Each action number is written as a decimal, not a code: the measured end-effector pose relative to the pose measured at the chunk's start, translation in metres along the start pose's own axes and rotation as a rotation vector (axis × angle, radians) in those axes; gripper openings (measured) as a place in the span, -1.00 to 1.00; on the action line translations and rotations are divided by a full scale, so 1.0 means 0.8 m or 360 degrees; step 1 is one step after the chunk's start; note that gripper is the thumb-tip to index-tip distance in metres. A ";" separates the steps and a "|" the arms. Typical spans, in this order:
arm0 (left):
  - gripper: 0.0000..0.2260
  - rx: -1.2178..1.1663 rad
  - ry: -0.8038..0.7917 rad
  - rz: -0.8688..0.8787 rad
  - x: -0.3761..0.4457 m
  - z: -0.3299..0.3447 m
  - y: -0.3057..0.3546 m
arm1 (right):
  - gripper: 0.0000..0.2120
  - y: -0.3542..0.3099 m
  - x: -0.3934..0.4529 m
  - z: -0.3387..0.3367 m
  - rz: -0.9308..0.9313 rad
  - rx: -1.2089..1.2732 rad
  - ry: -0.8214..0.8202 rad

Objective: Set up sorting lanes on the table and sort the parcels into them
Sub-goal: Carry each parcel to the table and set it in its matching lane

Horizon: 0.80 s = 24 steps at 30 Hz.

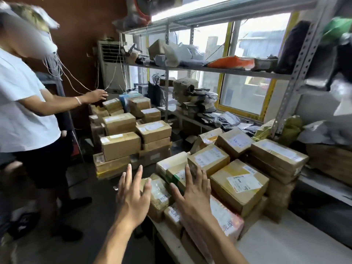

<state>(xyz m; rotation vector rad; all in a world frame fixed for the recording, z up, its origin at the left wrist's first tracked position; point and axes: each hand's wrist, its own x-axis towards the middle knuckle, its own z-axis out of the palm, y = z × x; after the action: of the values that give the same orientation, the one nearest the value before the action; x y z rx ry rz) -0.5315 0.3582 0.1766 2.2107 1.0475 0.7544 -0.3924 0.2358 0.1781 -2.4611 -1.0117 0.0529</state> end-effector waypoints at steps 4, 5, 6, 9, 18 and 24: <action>-0.35 -0.0026 -0.0122 0.0085 0.067 -0.009 -0.015 | -0.14 -0.030 0.043 0.018 0.0141 -0.0007 -0.0011; -0.35 -0.0031 -0.0143 0.0107 0.082 -0.008 -0.019 | -0.18 -0.033 0.053 0.023 0.0164 -0.0007 -0.0010; -0.35 -0.0036 -0.0165 0.0123 0.094 -0.006 -0.024 | -0.21 -0.036 0.062 0.027 0.0183 -0.0008 0.0001; -0.35 -0.0083 -0.0236 0.0134 0.134 0.003 -0.035 | -0.23 -0.043 0.093 0.039 0.0242 -0.0026 0.0024; -0.45 -0.0123 -0.0472 0.0251 0.264 0.058 -0.045 | -0.23 -0.033 0.219 0.072 0.0396 0.0027 0.0145; -0.49 -0.0117 -0.0615 0.0332 0.371 0.109 -0.009 | -0.23 -0.013 0.313 0.065 0.0597 -0.0006 0.0319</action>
<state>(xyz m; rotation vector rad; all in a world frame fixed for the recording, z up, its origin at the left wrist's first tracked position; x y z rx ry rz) -0.3166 0.5802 0.1843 2.3020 0.5983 0.4154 -0.2284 0.4318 0.1721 -2.5655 -0.4595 -0.0730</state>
